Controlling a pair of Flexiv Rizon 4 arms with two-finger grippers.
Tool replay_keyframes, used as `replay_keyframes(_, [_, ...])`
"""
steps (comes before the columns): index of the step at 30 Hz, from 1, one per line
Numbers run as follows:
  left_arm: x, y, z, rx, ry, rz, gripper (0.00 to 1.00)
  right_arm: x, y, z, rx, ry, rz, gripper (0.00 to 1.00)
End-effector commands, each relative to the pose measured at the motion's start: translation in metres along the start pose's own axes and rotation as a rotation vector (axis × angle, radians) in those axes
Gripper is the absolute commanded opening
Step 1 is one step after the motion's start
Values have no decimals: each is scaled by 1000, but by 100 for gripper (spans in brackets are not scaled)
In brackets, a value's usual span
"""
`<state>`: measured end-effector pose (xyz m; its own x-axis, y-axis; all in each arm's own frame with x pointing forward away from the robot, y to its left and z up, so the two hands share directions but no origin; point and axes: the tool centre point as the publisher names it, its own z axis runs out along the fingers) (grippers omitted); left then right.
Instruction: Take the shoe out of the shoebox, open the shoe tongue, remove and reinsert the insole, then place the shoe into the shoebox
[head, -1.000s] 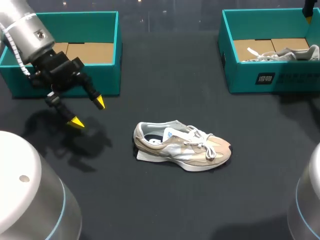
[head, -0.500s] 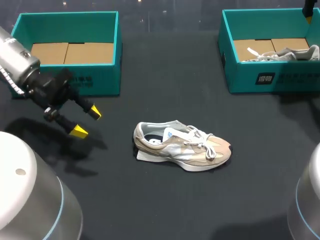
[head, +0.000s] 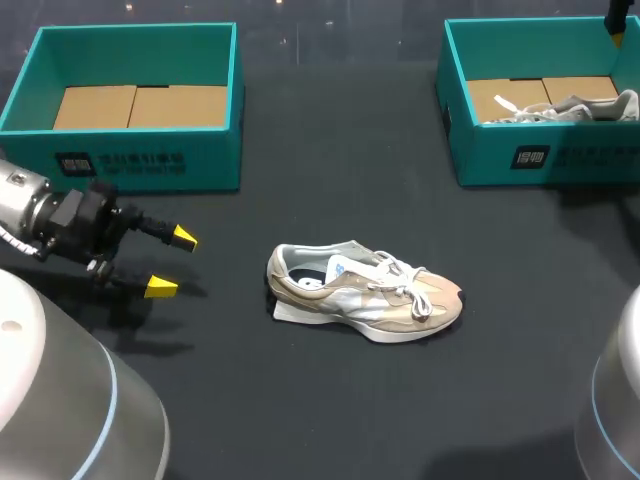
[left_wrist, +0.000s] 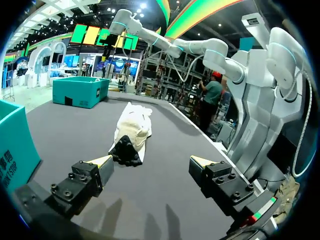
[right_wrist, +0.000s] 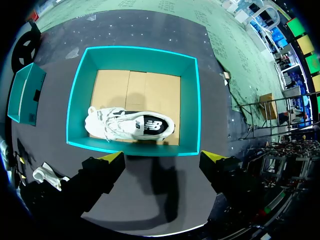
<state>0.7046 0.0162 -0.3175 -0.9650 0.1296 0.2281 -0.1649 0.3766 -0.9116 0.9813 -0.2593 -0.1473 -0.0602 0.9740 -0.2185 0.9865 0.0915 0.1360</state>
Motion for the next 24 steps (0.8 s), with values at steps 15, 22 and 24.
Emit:
replay_keyframes(15, [-10,18,-2,-11,-75,56,100,0,1,0,1,0,0,100])
replay_keyframes(22, [-10,18,-2,-11,-75,56,100,0,1,0,1,0,0,100])
replay_keyframes(24, [-18,23,3,22,-120,100,100,0,1,0,1,0,0,100])
